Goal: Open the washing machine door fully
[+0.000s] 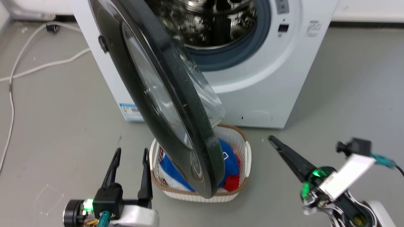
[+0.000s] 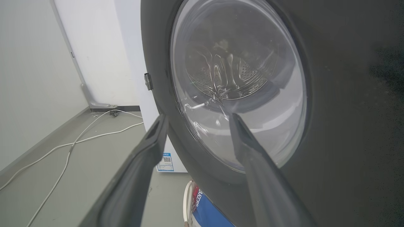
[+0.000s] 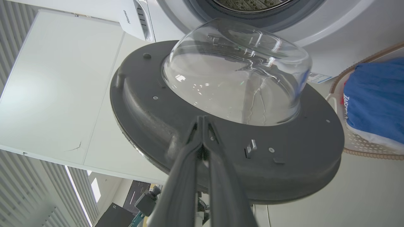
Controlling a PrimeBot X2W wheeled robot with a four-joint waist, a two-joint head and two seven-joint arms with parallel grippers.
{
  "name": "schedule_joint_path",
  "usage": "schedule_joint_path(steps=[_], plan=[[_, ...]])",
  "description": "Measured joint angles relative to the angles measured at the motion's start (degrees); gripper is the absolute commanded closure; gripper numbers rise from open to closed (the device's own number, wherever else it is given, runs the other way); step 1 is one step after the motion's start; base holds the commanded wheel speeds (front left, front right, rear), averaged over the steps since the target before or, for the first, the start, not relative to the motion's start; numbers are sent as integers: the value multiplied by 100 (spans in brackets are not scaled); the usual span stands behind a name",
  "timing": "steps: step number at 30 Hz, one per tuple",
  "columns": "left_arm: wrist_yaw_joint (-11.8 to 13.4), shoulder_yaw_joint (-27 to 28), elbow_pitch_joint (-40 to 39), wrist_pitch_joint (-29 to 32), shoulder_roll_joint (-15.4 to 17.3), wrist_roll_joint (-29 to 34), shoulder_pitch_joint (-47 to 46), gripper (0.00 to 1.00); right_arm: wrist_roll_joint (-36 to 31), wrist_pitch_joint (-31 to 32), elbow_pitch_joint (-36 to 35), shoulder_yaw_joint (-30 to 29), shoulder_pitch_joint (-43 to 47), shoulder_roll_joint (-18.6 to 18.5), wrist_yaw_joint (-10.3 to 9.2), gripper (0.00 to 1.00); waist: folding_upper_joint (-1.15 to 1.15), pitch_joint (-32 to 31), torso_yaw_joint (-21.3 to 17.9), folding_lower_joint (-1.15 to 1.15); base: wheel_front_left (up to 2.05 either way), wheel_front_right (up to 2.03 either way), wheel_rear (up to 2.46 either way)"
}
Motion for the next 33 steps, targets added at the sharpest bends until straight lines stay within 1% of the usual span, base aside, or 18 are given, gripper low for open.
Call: schedule_joint_path(steps=[7, 9, 11, 12, 14, 15, 17, 20, 21, 23, 25, 26, 28, 29, 30, 31, 32, 33], plan=[[-33, 75, -10, 0, 0, 36, 355, 0, -311, -1198, -261, -603, 644, 149, 1, 100, 0, -504, -113, -1, 0, 0, 0], [-51, 97, -18, 1, 0, 43, 397, 0, -617, -1707, -339, -747, 742, 168, 0, 100, 0, -570, -155, 0, 0, 0, 0], [-54, 118, -26, 0, 0, 64, 404, 0, -1149, -2309, -407, -808, 825, 104, 1, 100, 0, -615, -181, 0, 0, 0, 0], [-60, 133, -37, 0, -1, 81, 420, 0, -1845, -3023, -416, -788, 936, -10, 0, 100, 0, -651, -196, 0, 0, 0, 0], [-60, 151, -42, 0, 0, 82, 460, 0, -2800, -3674, -364, -647, 1053, -242, 1, 100, 0, -676, -210, 0, 0, 0, 0], [-59, 160, -47, 0, 0, 82, 477, 0, -3265, -3808, -316, -613, 1103, -300, 1, 100, 0, -684, -220, 0, 0, 0, 0], [-52, 164, -58, 0, -1, 82, 505, 0, -4159, -3889, -267, -682, 1173, -252, 1, 100, 0, -694, -243, 0, 0, 0, 0], [-49, 181, -78, 0, 0, 82, 520, 0, -6067, -3907, -722, -1089, 1184, -70, 2, 100, 0, -697, -282, 0, 0, 0, 0], [-48, 178, -81, 0, -1, 81, 526, 0, -6495, -3907, -832, -1141, 1239, 52, 2, 100, 0, -695, -290, 0, 0, 0, 0], [-45, 187, -85, 0, 0, 81, 536, 0, -7147, -3906, -962, -1249, 1434, 368, 11, 100, 0, -692, -303, 1, 0, 0, 0], [-46, 182, -87, 0, 0, 82, 536, 0, -7843, -3907, -1094, -1332, 1529, 408, 10, 100, 0, -680, -304, 1, 0, 0, 0], [-46, 178, -88, 0, -2, 82, 536, 0, -8065, -3907, -1133, -1366, 1564, 449, 10, 100, 0, -675, -301, 1, 0, 0, 0], [-47, 175, -87, 0, -1, 86, 535, 0, -8185, -3907, -1118, -1494, 1706, 594, 10, 100, 0, -670, -296, 1, 0, 0, 0], [-48, 176, -86, 0, 0, 92, 534, 0, -8235, -3906, -1078, -1539, 1777, 652, 10, 95, 0, -670, -291, 1, 0, 0, 0], [-49, 170, -86, 0, 0, 92, 533, 0, -8333, -3907, -1020, -1572, 1841, 658, 10, 78, 0, -670, -284, 1, 0, 0, 0], [-49, 166, -86, 0, -1, 93, 533, 0, -8420, -3906, -959, -1577, 1883, 661, 9, 71, 0, -672, -277, 1, 0, 0, 0], [-49, 163, -86, 0, -2, 93, 532, 0, -8475, -3907, -909, -1579, 1923, 669, 10, 56, 0, -674, -271, 1, 0, 0, 0], [-49, 162, -86, 1, -2, 94, 531, 0, -8471, -3906, -817, -1585, 1961, 682, 11, 0, 0, -677, -267, 1, 0, 0, 0]])
